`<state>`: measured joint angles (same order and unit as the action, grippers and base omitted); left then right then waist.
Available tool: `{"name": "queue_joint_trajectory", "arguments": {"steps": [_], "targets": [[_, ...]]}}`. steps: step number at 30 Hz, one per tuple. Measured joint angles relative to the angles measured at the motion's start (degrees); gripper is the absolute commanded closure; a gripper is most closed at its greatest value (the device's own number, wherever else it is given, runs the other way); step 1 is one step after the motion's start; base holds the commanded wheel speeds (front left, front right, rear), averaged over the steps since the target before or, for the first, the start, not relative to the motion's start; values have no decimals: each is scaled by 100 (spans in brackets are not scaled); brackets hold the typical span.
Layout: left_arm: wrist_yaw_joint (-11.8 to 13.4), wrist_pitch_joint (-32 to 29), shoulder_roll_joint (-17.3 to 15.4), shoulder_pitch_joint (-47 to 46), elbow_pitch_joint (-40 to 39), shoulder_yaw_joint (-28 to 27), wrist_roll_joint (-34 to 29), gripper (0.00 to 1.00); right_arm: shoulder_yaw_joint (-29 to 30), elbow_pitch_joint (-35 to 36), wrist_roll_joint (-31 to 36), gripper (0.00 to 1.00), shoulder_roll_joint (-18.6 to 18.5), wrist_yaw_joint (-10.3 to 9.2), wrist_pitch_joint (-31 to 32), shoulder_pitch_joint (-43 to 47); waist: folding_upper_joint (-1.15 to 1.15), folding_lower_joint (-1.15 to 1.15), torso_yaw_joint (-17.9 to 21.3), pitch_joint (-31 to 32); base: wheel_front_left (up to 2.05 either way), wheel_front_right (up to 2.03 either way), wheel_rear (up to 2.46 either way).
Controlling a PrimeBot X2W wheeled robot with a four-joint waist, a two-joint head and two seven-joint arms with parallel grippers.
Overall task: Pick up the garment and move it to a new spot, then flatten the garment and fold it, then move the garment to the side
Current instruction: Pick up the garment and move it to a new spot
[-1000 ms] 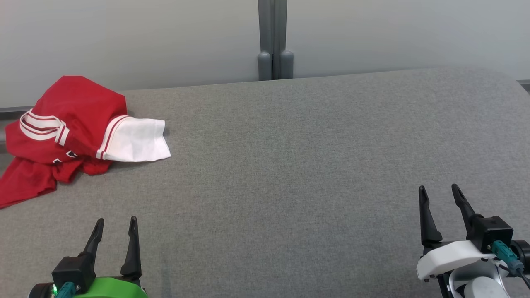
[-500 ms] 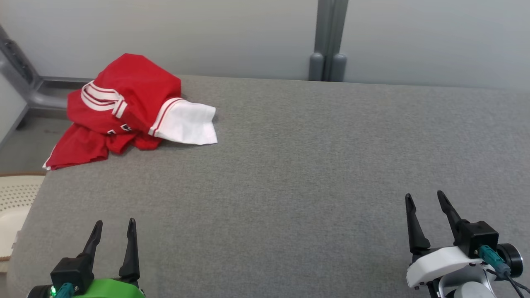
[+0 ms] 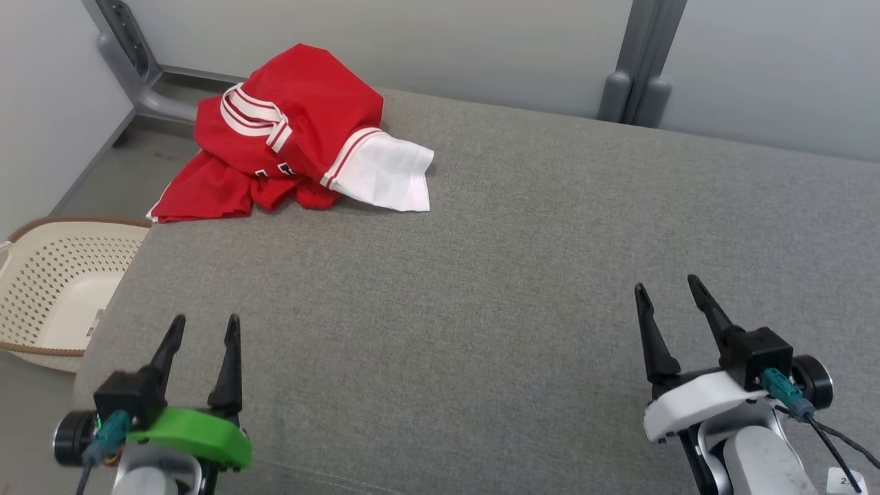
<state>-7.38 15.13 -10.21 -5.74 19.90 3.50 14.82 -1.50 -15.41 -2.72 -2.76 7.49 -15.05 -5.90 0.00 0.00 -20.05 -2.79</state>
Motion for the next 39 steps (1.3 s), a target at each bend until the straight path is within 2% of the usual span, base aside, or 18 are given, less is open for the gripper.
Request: {"name": "queue_joint_trajectory", "arguments": {"steps": [4, 7, 14, 18, 22, 29, 30, 32, 36, 39], "targets": [[0, 0, -315, -1116, 437, 642, 592, 0, -79, 73, 248, 0, -3, 1, -1, -506, 0, 0, -7, -299, 0, 0, 0], [-1, -67, -670, -2113, 765, 1174, 1109, 0, -164, 105, 367, 0, -26, 1, -1, -933, 0, 0, 5, -611, 0, 0, 0], [-1, -430, -1392, -3791, 1535, 2118, 2391, 0, -298, 122, 486, 0, -26, 1, -1, -1351, 0, 0, 210, -1508, 0, 0, 0], [-1, -604, -1684, -4363, 1968, 2430, 2955, 0, -375, 165, 499, 0, -25, 1, 0, -1491, 0, 1, 478, -2061, 0, 0, 0], [-1, -656, -1842, -4745, 2336, 2580, 3461, 0, -416, 263, 528, 0, -25, 1, -1, -1601, 0, 1, 766, -2506, 0, 0, 0], [-1, -621, -2023, -5135, 3041, 2793, 3865, 0, -505, 404, 588, 0, -20, 7, -20, -1747, 0, 1, 1200, -3065, 0, 0, 0], [-1, -622, -2034, -5170, 3128, 2810, 3890, 23, -513, 412, 588, 0, -20, 7, -21, -1772, 0, 1, 1243, -3113, 0, 0, 0], [-1, -573, -2073, -5247, 3304, 2875, 3912, 100, -523, 432, 589, 0, -9, 8, -34, -1795, 0, 1, 1344, -3204, 0, 0, 0], [-1, -502, -2147, -5297, 3267, 3222, 3891, 100, -477, 411, 580, 0, 4, 8, -52, -1772, 0, 1, 1442, -3223, 0, 0, 0], [-1, -452, -2366, -5362, 3043, 3512, 3808, 100, -421, 328, 541, 0, -5, 7, -53, -1628, 0, 0, 1446, -3129, 0, 0, 0]]}}
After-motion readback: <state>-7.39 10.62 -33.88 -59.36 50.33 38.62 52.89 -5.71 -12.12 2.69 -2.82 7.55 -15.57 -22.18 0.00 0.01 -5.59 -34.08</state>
